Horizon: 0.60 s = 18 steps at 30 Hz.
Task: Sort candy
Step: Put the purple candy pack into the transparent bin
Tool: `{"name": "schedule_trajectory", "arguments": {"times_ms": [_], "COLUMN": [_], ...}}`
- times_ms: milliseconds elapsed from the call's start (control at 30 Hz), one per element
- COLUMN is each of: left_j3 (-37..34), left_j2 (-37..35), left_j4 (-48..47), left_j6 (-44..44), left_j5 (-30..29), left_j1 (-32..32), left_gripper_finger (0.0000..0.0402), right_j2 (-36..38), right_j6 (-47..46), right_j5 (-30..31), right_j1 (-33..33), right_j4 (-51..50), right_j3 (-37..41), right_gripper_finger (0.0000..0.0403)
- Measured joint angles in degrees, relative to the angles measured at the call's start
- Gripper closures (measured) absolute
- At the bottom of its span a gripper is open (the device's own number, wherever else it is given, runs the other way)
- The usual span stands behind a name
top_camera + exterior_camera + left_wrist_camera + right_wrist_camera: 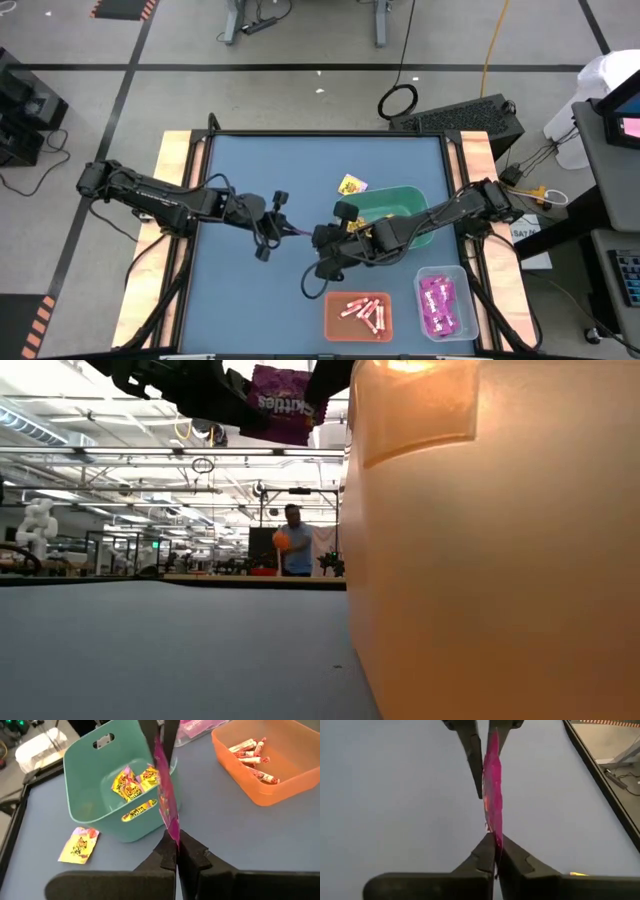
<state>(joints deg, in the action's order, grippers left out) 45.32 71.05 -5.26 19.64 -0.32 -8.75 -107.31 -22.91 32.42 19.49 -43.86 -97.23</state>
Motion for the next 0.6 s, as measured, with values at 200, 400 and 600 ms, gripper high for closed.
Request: {"name": "schedule_trajectory", "arguments": {"times_ms": [200,400,600], "left_j3": [0.0,0.0,0.0], "left_j2": [0.0,0.0,-0.2], "left_j4": [0.0,0.0,0.1], "left_j6": [-6.9,-10.3,-13.9], "left_j5": [0.0,0.0,0.0], "left_j1": [0.0,0.0,-0.1], "left_gripper_finger": [0.0366,0.027,0.019], "right_j2": [0.0,0.4,1.1], "right_j6": [1.1,0.3,-4.8], "right_j5": [-1.2,-3.9,-9.3], "right_j1": [0.0,0.2,1.9], "right_j4": [-0.1,-4.1,-18.4], "right_j3": [0.0,-0.8,-7.2], "right_gripper_finger": [0.0396,0.0401,0.0402]}}
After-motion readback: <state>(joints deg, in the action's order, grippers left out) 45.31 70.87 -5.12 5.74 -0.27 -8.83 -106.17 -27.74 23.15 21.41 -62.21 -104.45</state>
